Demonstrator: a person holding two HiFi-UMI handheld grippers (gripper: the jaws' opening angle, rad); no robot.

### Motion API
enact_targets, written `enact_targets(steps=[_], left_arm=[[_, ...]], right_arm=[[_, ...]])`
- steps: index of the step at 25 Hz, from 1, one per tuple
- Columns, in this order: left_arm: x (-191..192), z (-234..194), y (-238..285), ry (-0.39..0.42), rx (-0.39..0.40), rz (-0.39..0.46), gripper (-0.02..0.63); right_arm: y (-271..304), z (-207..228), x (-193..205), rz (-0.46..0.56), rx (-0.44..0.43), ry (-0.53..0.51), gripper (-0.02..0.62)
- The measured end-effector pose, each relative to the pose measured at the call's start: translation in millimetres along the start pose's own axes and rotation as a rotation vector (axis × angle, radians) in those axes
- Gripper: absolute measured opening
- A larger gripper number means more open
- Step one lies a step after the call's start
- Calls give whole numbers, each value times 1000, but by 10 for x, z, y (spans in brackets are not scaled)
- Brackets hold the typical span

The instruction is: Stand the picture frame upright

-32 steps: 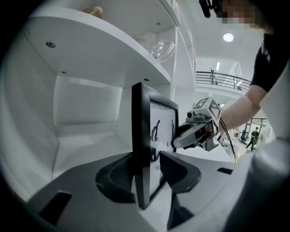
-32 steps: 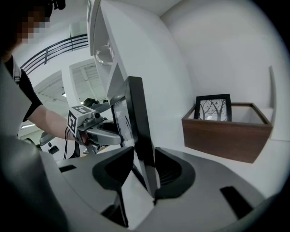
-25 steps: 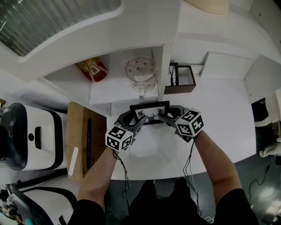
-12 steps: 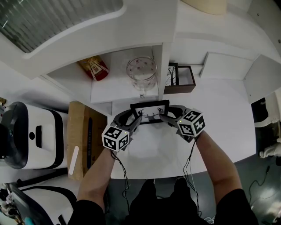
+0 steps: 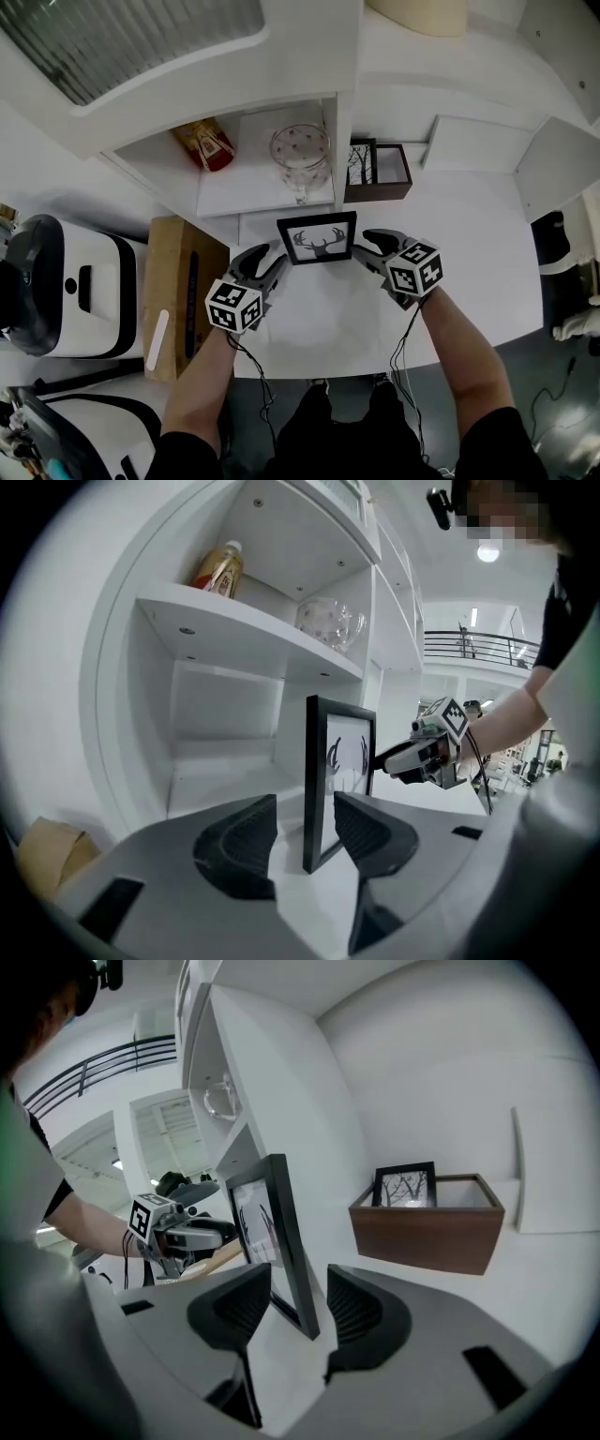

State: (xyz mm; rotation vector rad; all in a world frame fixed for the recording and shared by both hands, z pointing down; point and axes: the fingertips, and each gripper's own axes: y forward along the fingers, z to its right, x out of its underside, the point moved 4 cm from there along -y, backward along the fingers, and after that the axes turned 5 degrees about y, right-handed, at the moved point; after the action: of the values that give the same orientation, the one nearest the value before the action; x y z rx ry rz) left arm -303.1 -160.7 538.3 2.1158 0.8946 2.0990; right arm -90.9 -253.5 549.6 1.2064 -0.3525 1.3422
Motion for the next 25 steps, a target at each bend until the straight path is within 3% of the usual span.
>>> enact_targets(steps=[8,10,13,15,18,25], left_arm=[[-62,174,-300,-3,-32,22,146],[-116,242,-361,6,-48,27,124],[-190,370,-448,44,-87,15,36],[-230,479,-505,79,-104,1,8],[-291,681,-580,96,-88,-3,5],[-421,1126,-794,39,-98,15,5]], right_arm=[[-391,-92,39,70,30,56,166],[-487,-169,48,89,38,52,138],[-632,-270,78,104,79,43,30],[-713,-335,105,103,106,47,17],[-832,-454,126,111,116,61,9],[-1140,-725,91,155,114,97,8]])
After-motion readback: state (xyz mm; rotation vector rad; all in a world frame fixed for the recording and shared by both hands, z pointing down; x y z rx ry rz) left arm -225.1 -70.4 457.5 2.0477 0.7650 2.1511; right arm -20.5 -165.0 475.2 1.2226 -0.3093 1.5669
